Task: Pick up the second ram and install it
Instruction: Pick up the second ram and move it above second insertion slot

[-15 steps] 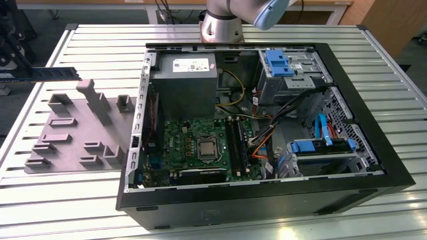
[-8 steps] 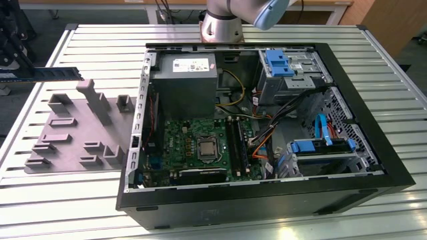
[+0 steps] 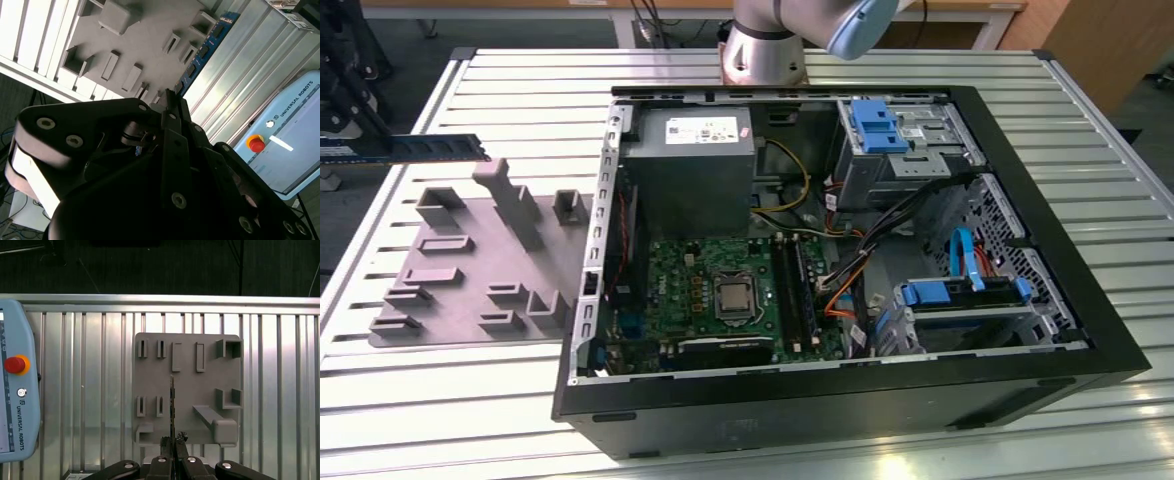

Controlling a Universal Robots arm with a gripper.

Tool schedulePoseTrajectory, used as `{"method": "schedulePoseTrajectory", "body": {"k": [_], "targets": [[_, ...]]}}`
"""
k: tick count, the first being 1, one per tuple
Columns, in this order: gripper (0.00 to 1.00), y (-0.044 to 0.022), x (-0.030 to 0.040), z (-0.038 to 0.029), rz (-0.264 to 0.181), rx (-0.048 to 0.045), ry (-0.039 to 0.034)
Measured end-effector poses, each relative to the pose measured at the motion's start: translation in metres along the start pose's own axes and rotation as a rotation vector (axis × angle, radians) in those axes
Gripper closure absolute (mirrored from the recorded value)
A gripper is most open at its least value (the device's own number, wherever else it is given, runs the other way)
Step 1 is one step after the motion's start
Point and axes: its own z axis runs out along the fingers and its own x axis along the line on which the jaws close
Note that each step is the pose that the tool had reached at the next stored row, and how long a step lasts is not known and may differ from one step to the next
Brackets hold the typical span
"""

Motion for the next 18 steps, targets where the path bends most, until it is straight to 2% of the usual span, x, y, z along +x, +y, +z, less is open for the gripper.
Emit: {"method": "schedulePoseTrajectory", "body": {"k": [18], "targets": [[0.86,-0.0081,-0.0001,-0.0001,0.000,0.0000,0.0000]]}}
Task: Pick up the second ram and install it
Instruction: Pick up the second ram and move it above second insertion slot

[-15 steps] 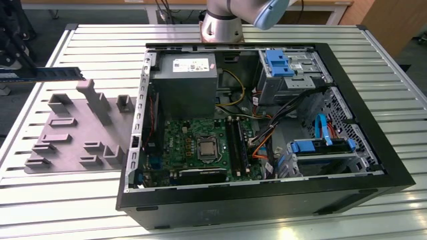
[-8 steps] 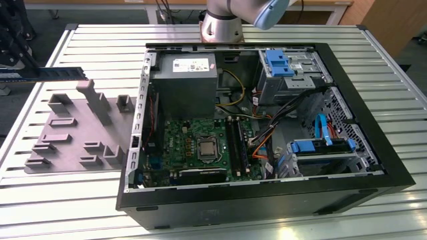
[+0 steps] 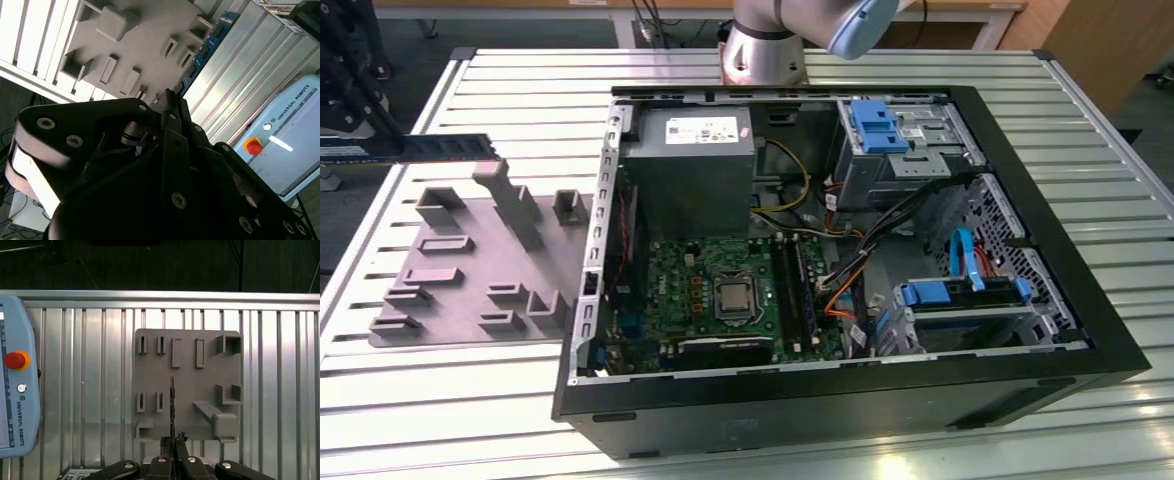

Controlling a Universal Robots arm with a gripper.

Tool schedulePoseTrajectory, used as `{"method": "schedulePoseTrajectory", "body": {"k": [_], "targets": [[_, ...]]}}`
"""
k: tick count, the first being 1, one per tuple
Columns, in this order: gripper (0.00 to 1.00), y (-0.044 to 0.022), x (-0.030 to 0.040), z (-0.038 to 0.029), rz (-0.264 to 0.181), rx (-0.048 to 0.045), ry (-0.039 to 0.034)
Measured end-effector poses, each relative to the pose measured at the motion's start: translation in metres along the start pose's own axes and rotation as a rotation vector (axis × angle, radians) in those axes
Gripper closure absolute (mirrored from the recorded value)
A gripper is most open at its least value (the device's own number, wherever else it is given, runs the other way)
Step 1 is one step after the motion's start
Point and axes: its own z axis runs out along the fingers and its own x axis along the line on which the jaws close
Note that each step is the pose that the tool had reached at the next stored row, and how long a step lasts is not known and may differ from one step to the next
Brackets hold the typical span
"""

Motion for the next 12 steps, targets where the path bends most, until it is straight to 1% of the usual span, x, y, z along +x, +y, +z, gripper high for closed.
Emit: {"method": "schedulePoseTrajectory", "body": {"k": [12], "targets": [[0.86,-0.0060,-0.0001,-0.0001,0.000,0.0000,0.0001]]}}
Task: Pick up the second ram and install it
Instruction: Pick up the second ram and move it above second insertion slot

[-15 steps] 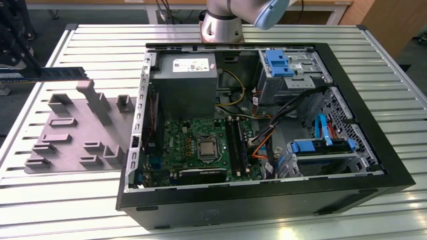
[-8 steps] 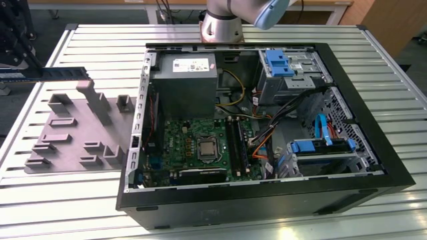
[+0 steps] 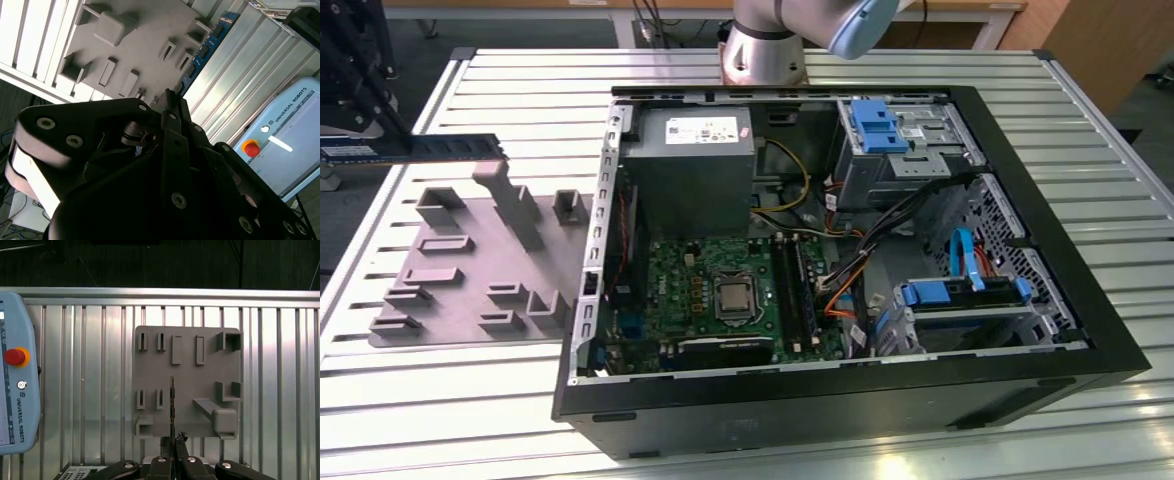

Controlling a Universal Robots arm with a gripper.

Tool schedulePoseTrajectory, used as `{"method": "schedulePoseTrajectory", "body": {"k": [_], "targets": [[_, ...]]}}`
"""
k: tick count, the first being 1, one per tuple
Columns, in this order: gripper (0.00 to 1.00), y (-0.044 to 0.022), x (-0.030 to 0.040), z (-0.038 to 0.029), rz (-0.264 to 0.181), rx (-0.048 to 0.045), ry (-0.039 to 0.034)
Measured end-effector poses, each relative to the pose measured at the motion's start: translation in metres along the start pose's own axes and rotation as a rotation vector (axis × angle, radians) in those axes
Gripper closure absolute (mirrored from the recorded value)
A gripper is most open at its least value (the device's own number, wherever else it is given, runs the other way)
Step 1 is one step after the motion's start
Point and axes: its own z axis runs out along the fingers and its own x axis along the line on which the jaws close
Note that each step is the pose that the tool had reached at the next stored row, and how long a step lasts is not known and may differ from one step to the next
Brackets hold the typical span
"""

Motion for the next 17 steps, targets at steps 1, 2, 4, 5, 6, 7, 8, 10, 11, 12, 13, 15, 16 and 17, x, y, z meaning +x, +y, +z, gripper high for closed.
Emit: {"method": "schedulePoseTrajectory", "body": {"k": [1,2,4,5,6,7,8,10,11,12,13,15,16,17], "targets": [[0.86,-0.0005,0.0000,0.0000,0.000,0.0000,0.0000],[0.86,-0.0011,0.0000,0.0000,0.000,0.0000,-0.0001],[0.86,-0.0023,0.0000,0.0000,0.000,0.0001,0.0000],[0.86,-0.0028,0.0000,0.0000,0.000,0.0000,0.0000],[0.86,-0.0034,-0.0001,0.0000,0.000,0.0000,0.0000],[0.86,-0.0039,-0.0001,-0.0001,0.000,0.0000,0.0000],[0.86,-0.0044,-0.0001,0.0000,0.000,0.0000,-0.0001],[0.86,-0.0054,-0.0001,0.0000,0.000,0.0000,0.0000],[0.86,-0.0059,-0.0001,-0.0001,0.000,0.0000,0.0000],[0.86,-0.0065,-0.0001,-0.0001,0.000,0.0000,0.0000],[0.86,-0.0069,-0.0001,-0.0001,0.000,0.0000,0.0000],[0.86,-0.0078,-0.0001,-0.0001,0.000,0.0000,0.0000],[0.86,-0.0083,-0.0001,-0.0001,0.000,0.0000,0.0000],[0.86,-0.0087,-0.0001,-0.0001,0.000,0.0000,0.0000]]}}
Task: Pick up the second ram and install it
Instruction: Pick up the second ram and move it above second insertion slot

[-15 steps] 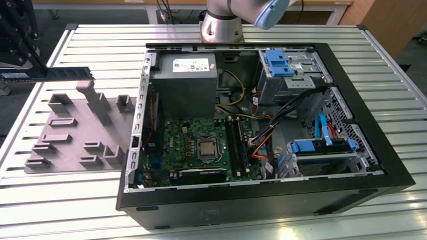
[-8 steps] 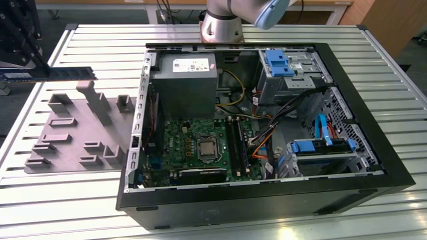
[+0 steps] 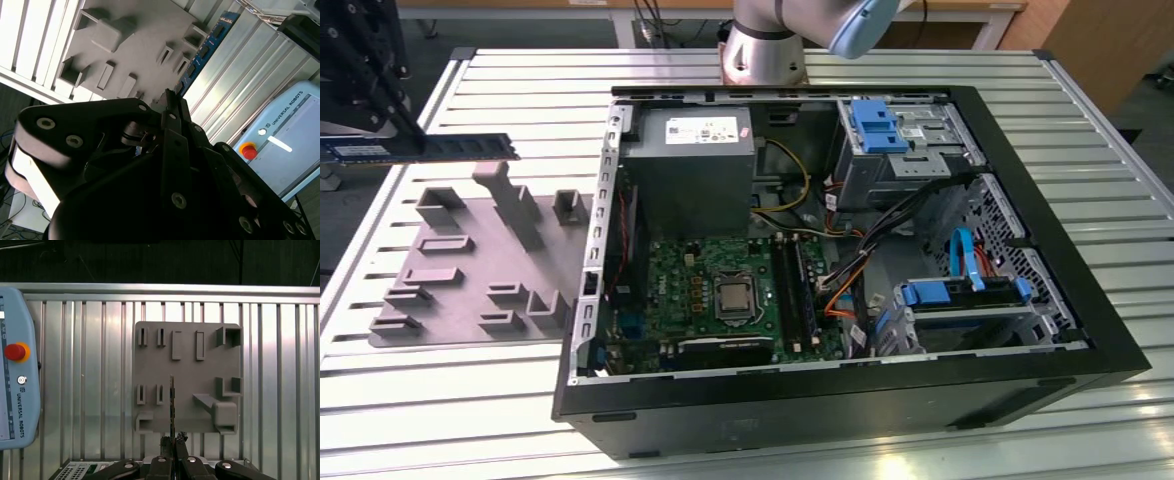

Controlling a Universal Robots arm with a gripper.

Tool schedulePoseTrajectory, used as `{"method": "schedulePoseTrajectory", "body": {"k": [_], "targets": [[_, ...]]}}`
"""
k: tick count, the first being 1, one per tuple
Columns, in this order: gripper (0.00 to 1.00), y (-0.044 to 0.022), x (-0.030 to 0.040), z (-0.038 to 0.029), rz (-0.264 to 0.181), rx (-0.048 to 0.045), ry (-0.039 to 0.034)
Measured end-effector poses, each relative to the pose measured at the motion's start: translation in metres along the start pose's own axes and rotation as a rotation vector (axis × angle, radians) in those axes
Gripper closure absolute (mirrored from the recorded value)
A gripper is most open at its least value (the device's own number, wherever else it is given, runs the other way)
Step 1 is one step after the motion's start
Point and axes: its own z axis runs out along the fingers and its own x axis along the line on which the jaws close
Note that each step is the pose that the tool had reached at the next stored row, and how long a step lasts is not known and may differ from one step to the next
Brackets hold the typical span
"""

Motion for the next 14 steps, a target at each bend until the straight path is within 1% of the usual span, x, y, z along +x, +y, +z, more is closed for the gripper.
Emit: {"method": "schedulePoseTrajectory", "body": {"k": [14], "targets": [[0.86,-0.0047,-0.0001,-0.0001,0.000,0.0000,0.0000]]}}
